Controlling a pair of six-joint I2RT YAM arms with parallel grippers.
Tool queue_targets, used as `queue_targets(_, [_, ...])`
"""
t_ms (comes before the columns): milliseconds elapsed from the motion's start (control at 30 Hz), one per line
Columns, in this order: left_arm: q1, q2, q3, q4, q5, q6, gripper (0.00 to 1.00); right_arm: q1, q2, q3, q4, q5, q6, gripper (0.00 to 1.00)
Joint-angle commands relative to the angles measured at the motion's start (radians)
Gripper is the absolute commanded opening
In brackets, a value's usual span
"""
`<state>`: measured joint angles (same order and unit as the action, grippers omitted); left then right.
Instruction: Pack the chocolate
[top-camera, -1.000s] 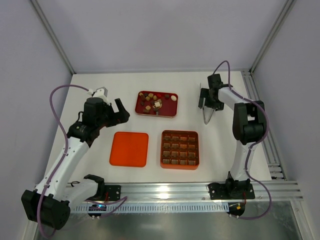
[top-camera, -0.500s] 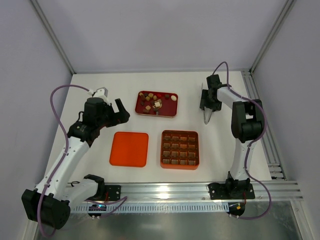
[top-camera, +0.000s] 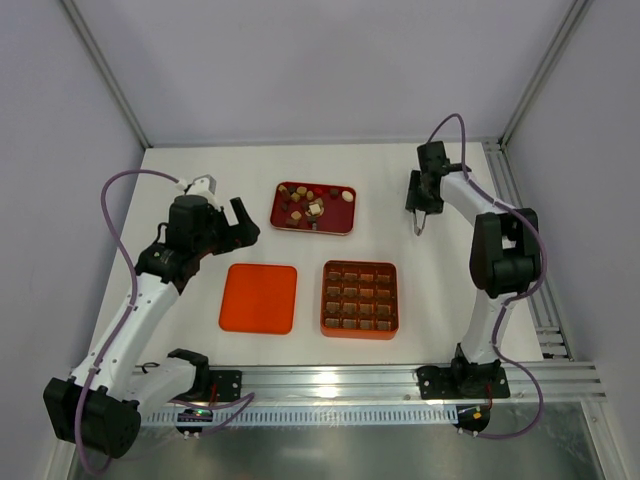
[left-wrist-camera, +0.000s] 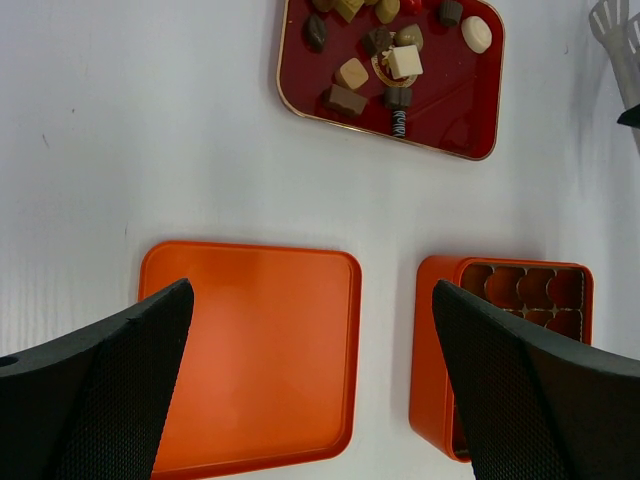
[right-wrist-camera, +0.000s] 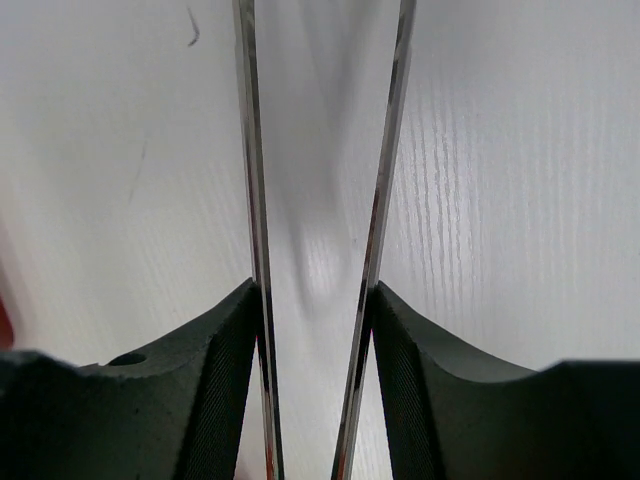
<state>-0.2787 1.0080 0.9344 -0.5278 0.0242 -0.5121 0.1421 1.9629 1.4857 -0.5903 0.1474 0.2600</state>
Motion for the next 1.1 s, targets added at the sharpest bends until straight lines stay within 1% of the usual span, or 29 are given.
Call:
queue_targets(0, [0.003,-0.003,-0.002,0.025,0.008,0.015,1.00,0.020,-0.130,-0.018,0.003,0.021,-0.005,0.49])
queue_targets(400, [0.003,-0.011,-0.006,0.026,0.010,0.014,1.00,0.063,-0.246,-0.064,-0.028,0.004,-0.001,0.48])
queue_targets(533, [0.003,-0.014,-0.005,0.025,0.006,0.015,1.00,0.085,-0.283,-0.067,-0.040,-0.002,0.002,0.43])
queue_targets(633, [0.003,-0.012,-0.005,0.025,0.006,0.014,1.00,0.102,-0.318,-0.065,-0.048,-0.006,0.002,0.43])
queue_targets(833, [0.001,-0.011,-0.005,0.023,0.006,0.015,1.00,0.169,-0.372,-0.059,-0.065,-0.017,0.012,0.42])
queue_targets(1067, [0.003,-0.009,-0.006,0.023,0.005,0.015,1.00,0.316,-0.383,-0.027,-0.071,-0.032,0.038,0.42])
